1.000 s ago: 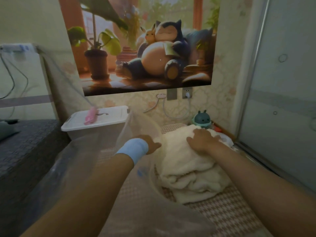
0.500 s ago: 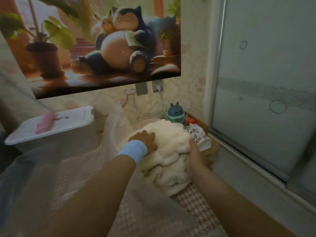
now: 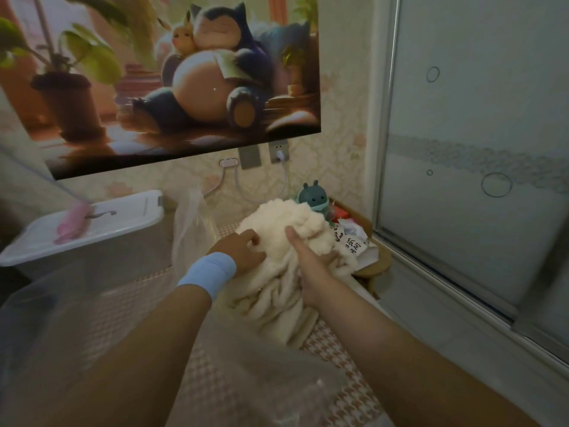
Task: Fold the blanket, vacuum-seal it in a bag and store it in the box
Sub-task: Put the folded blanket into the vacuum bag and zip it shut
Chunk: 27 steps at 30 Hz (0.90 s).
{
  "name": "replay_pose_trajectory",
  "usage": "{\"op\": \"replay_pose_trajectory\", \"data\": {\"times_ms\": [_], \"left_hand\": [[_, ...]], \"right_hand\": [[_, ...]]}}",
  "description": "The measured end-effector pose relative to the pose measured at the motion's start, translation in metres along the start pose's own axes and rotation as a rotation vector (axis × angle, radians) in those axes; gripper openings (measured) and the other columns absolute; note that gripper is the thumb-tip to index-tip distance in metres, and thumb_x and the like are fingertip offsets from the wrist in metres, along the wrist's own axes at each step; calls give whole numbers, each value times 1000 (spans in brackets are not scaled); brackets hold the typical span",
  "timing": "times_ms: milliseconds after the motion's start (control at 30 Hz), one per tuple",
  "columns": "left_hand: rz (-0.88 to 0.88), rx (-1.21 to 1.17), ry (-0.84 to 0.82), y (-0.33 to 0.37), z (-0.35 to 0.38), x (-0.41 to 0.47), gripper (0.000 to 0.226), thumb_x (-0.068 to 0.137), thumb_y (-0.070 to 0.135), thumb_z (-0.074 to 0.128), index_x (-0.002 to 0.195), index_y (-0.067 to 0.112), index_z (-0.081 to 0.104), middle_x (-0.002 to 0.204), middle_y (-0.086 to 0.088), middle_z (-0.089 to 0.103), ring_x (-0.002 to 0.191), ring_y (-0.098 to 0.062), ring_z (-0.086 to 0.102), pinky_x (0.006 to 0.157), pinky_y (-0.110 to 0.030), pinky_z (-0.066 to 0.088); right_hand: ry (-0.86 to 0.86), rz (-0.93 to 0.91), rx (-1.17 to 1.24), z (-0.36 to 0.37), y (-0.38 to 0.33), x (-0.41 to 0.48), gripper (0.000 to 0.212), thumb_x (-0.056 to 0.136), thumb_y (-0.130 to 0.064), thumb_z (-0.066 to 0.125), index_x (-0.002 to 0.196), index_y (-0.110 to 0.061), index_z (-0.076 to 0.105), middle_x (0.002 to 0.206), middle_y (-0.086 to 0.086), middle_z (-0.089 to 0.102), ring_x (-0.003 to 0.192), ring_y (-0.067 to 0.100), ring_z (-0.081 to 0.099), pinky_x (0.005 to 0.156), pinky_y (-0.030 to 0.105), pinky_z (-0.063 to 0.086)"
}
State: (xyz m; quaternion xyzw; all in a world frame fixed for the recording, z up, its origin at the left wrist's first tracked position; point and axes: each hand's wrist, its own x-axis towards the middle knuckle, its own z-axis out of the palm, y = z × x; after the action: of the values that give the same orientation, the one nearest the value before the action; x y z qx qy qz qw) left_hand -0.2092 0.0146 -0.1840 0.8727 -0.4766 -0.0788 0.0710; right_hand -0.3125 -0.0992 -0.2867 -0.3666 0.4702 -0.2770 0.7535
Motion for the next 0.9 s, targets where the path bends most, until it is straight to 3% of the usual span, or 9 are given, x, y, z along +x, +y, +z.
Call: {"op": "replay_pose_trajectory", "data": {"times_ms": [133,233,300,400,467,567,700,800,900], "left_hand": [[56,-55,-67,-3,8,-9,35,93,29,48,126,37,58,140,-2,50,123,-23,49,100,-31,39],[70,-90,-71,-13,12,-17,38,93,18,47,122,38,62,142,2,49,127,-21,47,105,-26,34],[82,-52,-81,-16,15,-19,35,93,22,50,122,38,62,142,3,50,127,-20,47,106,-26,33],[81,-32,-82,-16,21,-17,33,91,25,55,121,35,64,138,4,53,123,-19,50,105,-25,35],[78,-34,-82,-17,22,-15,34,90,25,56,121,36,64,138,4,53,123,-19,50,105,-26,35],[62,-31,-98,-22,21,-14,35,92,25,54,123,37,62,139,4,51,124,-19,49,104,-27,36],[118,-37,-112,-25,17,-16,37,95,25,50,129,39,56,143,3,47,127,-21,47,106,-29,35],[228,-92,86,-27,4,-25,35,96,17,47,124,35,59,139,2,51,126,-23,47,106,-33,35],[104,217,604,-38,-13,-37,24,89,23,59,107,40,59,148,0,36,141,-28,25,113,-48,15]], "right_hand": [[175,-112,-239,23,8,-35,186,5,-92,72,154,-29,-20,166,-1,7,147,33,25,113,54,33],[384,-89,-291,13,15,-41,161,37,-78,84,156,-29,-12,164,12,7,147,38,18,117,52,24],[461,-11,-175,12,24,-42,163,34,-72,89,156,-30,-12,164,16,0,150,40,9,119,56,18],[436,28,211,20,39,-30,181,11,-68,92,155,-29,-11,163,15,4,146,39,21,107,60,36],[408,14,251,24,39,-24,187,4,-72,88,155,-28,-14,163,13,3,147,37,20,112,59,31],[347,-98,96,20,42,-23,159,42,-54,96,157,-23,-9,165,7,8,149,31,19,120,48,23],[327,-352,-44,16,28,-27,102,62,-33,91,148,-20,38,148,2,49,131,24,49,105,30,39],[310,-474,-167,10,-13,-48,73,76,-31,80,141,-27,48,135,-2,60,121,29,56,93,31,42],[280,-744,-370,3,-62,-76,63,78,-33,75,136,-37,52,124,-10,65,115,23,60,91,30,45]]}}
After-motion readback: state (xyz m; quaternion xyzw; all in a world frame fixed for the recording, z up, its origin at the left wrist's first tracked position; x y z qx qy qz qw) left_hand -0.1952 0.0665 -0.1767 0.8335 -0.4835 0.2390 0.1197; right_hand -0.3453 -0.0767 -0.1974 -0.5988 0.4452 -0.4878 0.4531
